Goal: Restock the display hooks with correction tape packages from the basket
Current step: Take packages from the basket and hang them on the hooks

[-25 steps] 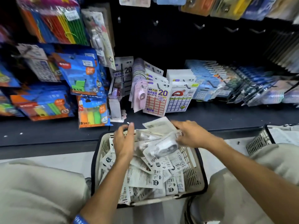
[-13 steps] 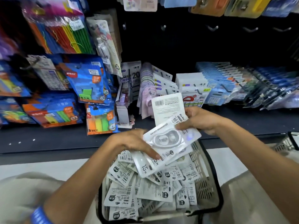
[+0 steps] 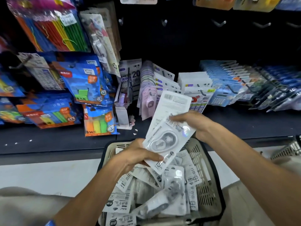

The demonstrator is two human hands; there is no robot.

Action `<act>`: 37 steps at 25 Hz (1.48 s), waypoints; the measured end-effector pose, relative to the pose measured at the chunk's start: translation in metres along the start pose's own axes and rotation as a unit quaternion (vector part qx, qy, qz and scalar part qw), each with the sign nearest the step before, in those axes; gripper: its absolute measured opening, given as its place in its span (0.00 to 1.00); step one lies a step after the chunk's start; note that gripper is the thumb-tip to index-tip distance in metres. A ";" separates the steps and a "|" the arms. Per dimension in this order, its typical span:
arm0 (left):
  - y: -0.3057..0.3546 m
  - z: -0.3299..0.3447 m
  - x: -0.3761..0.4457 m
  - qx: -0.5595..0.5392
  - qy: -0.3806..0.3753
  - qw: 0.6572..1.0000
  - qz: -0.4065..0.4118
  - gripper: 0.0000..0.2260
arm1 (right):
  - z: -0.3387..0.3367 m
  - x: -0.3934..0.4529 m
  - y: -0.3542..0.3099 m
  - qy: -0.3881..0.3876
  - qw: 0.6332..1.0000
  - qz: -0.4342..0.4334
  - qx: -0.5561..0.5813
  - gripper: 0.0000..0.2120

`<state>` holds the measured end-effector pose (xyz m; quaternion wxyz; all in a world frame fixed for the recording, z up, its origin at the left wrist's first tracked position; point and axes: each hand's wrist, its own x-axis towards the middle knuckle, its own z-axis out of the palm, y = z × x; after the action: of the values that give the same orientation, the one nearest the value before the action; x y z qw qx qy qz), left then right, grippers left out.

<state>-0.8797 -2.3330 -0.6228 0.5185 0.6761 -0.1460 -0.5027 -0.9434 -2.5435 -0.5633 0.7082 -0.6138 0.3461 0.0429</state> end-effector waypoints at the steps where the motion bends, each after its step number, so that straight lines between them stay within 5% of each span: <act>1: 0.000 0.001 0.000 0.008 0.024 1.000 -0.003 0.16 | 0.000 0.000 0.000 0.024 0.998 -0.006 0.055 0.04; 4: -0.004 -0.007 0.000 -0.032 0.124 0.992 -0.013 0.17 | -0.007 0.000 0.000 0.199 0.968 -0.140 0.064 0.08; 6: -0.005 -0.012 -0.001 -0.119 0.176 0.977 -0.005 0.16 | -0.010 -0.006 0.009 0.296 0.894 -0.307 -0.137 0.13; 8: -0.002 -0.011 -0.002 -0.189 0.184 0.964 0.027 0.13 | 0.002 -0.017 0.030 0.248 0.771 -0.450 -0.375 0.21; 10: 0.006 -0.008 -0.007 -0.258 0.153 0.952 0.067 0.07 | 0.023 -0.023 0.056 0.154 0.677 -0.485 -0.531 0.37; 14: 0.017 -0.017 -0.022 -0.378 -0.010 0.924 0.063 0.20 | 0.039 -0.026 0.073 0.019 0.622 -0.522 -0.584 0.48; 15: 0.016 -0.019 -0.025 -0.348 -0.017 0.936 0.047 0.23 | 0.043 -0.028 0.078 -0.027 0.627 -0.528 -0.572 0.49; 16: 0.014 -0.019 -0.025 -0.300 0.002 0.953 0.035 0.25 | 0.047 -0.030 0.083 -0.053 0.682 -0.518 -0.513 0.48; 18: 0.010 -0.022 -0.023 -0.266 0.094 0.959 0.035 0.28 | 0.058 -0.030 0.093 -0.009 0.859 -0.430 -0.279 0.40; 20: 0.006 -0.029 -0.019 -0.259 0.177 0.948 0.052 0.27 | 0.054 -0.029 0.106 0.064 0.945 -0.280 -0.156 0.33; 22: -0.002 -0.035 -0.017 -0.193 0.231 0.952 0.059 0.23 | 0.043 -0.026 0.128 -0.038 0.940 -0.058 -0.333 0.31; 23: -0.006 -0.036 -0.016 -0.155 0.242 0.956 0.056 0.21 | 0.041 -0.026 0.142 -0.104 0.886 0.027 -0.450 0.29; 25: -0.014 -0.036 -0.012 -0.115 0.248 0.961 0.051 0.20 | 0.038 -0.024 0.155 -0.171 0.750 0.006 -0.639 0.18; 26: -0.017 -0.036 -0.010 -0.113 0.251 0.960 0.050 0.20 | 0.033 -0.019 0.148 -0.182 0.725 -0.057 -0.662 0.13; 28: -0.023 -0.040 -0.006 -0.107 0.267 0.957 0.041 0.20 | 0.016 -0.005 0.111 -0.208 0.755 -0.130 -0.609 0.07; 32: -0.032 -0.044 0.001 -0.058 0.259 0.964 0.009 0.17 | -0.016 0.004 0.064 -0.225 0.891 -0.110 -0.380 0.06; 37: -0.031 -0.030 0.003 -0.028 0.146 0.989 -0.002 0.19 | -0.003 0.010 0.069 -0.156 0.970 -0.083 -0.166 0.06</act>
<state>-0.8629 -2.3057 -0.6520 0.5519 0.7277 -0.0534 -0.4037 -0.9711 -2.5330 -0.6266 0.6428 -0.7349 0.1678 0.1362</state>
